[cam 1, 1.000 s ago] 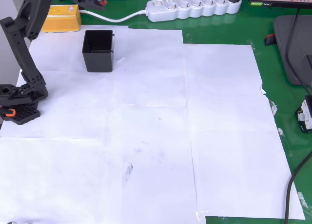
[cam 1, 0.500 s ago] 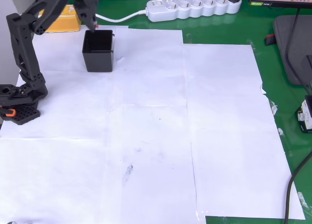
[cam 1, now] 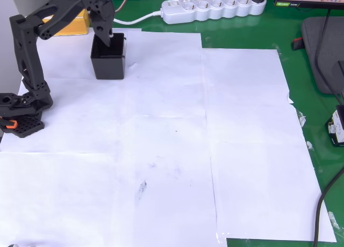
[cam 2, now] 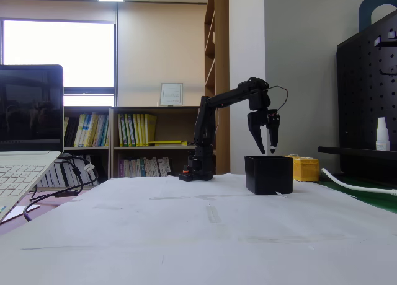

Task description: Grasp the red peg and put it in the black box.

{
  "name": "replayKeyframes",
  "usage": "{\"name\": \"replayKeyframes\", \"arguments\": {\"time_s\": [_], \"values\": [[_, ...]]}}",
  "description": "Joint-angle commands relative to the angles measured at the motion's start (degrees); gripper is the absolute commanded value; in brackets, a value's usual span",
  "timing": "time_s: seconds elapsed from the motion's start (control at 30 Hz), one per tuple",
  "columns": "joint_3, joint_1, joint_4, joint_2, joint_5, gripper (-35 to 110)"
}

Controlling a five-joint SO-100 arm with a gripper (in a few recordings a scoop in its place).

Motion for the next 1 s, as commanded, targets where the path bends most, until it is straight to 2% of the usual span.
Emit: {"name": "replayKeyframes", "arguments": {"time_s": [0.0, 0.03, 0.2, 0.4, 0.73, 0.77, 0.8, 0.87, 0.97], "values": [[0.7, -0.1, 1.1, -0.4, -1.6, 22], [0.7, -0.1, 1.7, -0.3, -1.8, 31], [0.9, 0.0, 2.5, -0.2, -2.1, 55], [1.1, 0.4, 2.5, -0.2, -2.4, 64], [1.4, 2.3, 3.3, -0.4, -2.9, 65], [1.4, 2.6, 3.8, -0.9, -3.4, 64], [1.2, 3.0, 4.4, -1.6, -5.0, 54], [0.8, 4.0, 4.0, -4.0, -4.1, 19], [0.9, 6.1, 2.6, -6.4, -4.0, 0]]}}
